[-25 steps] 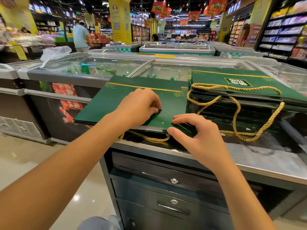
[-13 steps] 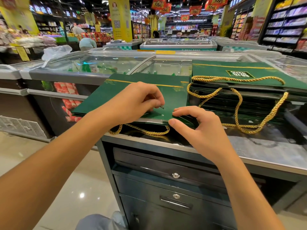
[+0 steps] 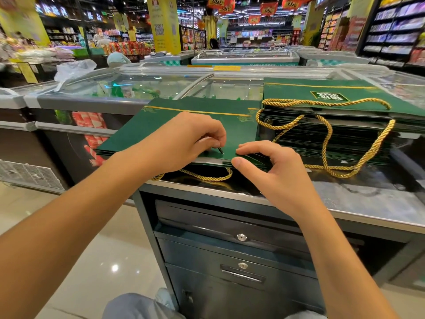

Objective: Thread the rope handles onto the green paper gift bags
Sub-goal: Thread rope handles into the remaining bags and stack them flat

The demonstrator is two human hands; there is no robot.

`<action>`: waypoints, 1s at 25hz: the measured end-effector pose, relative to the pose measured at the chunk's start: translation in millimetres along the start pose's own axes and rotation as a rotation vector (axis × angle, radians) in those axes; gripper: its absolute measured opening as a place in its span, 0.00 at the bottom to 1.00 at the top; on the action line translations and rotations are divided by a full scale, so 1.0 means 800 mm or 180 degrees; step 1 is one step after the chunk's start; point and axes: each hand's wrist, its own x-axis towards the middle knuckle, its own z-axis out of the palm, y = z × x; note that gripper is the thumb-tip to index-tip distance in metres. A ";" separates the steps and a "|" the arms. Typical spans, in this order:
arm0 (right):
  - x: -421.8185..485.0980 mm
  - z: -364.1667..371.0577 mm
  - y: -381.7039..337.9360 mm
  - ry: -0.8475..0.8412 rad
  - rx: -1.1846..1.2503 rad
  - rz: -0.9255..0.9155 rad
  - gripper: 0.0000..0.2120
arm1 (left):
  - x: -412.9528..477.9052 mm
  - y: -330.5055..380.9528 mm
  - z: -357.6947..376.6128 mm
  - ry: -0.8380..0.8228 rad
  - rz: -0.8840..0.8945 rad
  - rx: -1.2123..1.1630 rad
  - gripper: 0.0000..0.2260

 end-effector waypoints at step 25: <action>-0.002 0.006 0.003 0.0473 0.0231 -0.0490 0.07 | -0.009 0.010 0.005 -0.0062 -0.0298 -0.0087 0.10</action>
